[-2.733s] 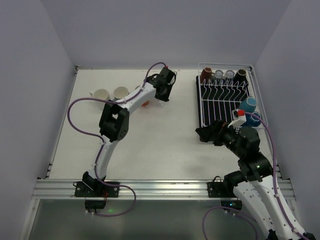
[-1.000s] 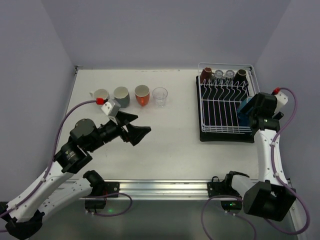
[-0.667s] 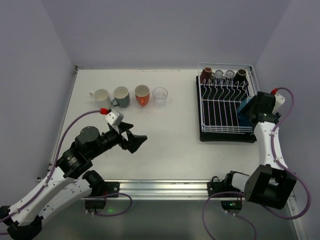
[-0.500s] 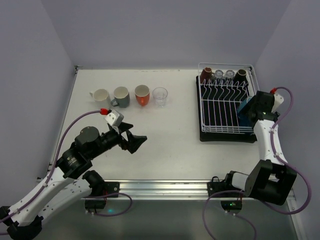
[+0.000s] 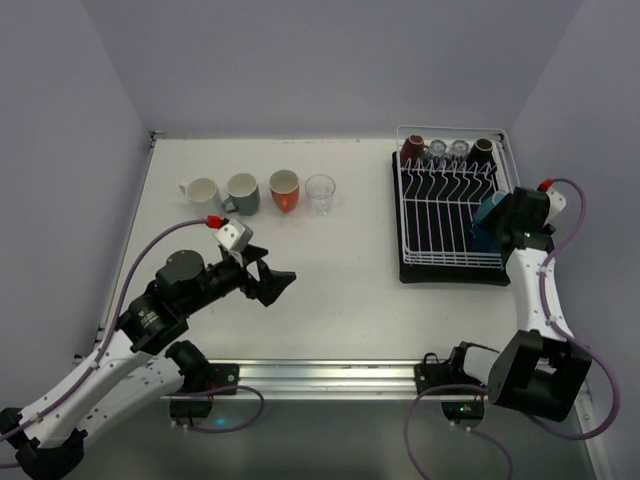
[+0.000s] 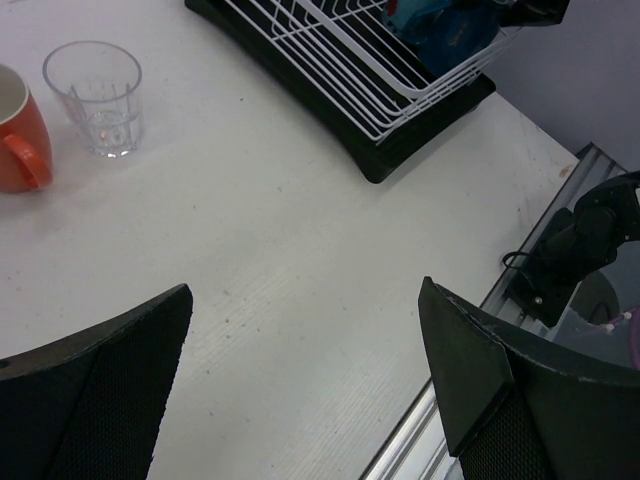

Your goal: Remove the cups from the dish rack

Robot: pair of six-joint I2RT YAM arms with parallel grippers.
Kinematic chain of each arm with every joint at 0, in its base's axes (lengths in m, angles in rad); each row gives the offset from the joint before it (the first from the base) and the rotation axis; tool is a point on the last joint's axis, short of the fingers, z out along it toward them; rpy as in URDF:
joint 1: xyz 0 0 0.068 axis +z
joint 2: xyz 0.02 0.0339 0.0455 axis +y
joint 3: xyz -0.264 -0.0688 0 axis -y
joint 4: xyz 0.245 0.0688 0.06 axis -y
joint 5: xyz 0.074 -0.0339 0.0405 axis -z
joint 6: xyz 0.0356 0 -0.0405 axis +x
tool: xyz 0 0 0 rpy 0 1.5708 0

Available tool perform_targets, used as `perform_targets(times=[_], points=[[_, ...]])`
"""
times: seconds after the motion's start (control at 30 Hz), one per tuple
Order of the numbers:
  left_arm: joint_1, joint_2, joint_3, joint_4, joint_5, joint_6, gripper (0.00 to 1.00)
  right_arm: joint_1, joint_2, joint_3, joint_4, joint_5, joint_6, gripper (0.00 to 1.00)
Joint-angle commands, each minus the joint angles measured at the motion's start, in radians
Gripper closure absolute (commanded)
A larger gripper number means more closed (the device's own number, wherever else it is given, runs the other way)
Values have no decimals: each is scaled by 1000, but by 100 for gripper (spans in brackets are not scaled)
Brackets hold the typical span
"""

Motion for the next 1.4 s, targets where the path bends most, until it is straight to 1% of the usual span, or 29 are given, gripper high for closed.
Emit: perform_targets(times=[0.0, 0.17, 0.33, 0.47, 0.5, 0.57, 0.6, 0.63, 0.67, 0.73, 0.77, 0.8, 0.87, 0.9, 1.07, 1.1, 1.23, 1.27, 1.37], points=[[-6, 20, 3, 14, 9, 11, 2, 17, -118, -16, 81, -70, 15, 66], [-4, 51, 6, 33, 28, -10, 2, 47, -226, -24, 73, -119, 24, 69], [-6, 108, 23, 77, 74, -58, 2, 77, -290, -47, 127, -177, 27, 69], [-4, 165, 34, 175, 129, -145, 3, 83, -307, -51, 165, -292, 64, 73], [-4, 197, 37, 239, 144, -163, 3, 85, -312, -51, 180, -295, 73, 73], [-4, 261, 35, 319, 183, -223, 4, 87, -321, -62, 212, -375, 105, 73], [-6, 287, 35, 399, 193, -240, 4, 87, -327, -65, 222, -395, 118, 73], [-6, 315, 35, 434, 207, -257, 5, 88, -332, -68, 231, -413, 142, 73], [-8, 376, 37, 470, 216, -288, 5, 88, -335, -71, 246, -429, 156, 73], [-14, 440, 54, 568, 241, -323, 6, 88, -353, -80, 266, -492, 194, 73], [-17, 506, 63, 598, 249, -332, 7, 87, -361, -85, 282, -507, 210, 73], [-23, 537, 87, 655, 258, -340, 8, 87, -368, -94, 294, -547, 225, 73], [-46, 633, 116, 703, 267, -352, 9, 87, -393, -97, 314, -581, 266, 73], [-54, 666, 155, 735, 270, -360, 10, 87, -402, -99, 318, -594, 277, 73], [-100, 868, 297, 839, 301, -391, 12, 88, -459, -102, 352, -689, 348, 73], [-103, 890, 314, 864, 290, -389, 12, 90, -464, -111, 367, -715, 358, 73], [-103, 973, 393, 866, 238, -363, 13, 88, -490, -143, 415, -829, 438, 73], [-103, 1000, 419, 867, 235, -365, 13, 91, -500, -154, 432, -876, 453, 73], [-107, 1046, 468, 881, 246, -375, 13, 96, -513, -197, 508, -953, 510, 73]])
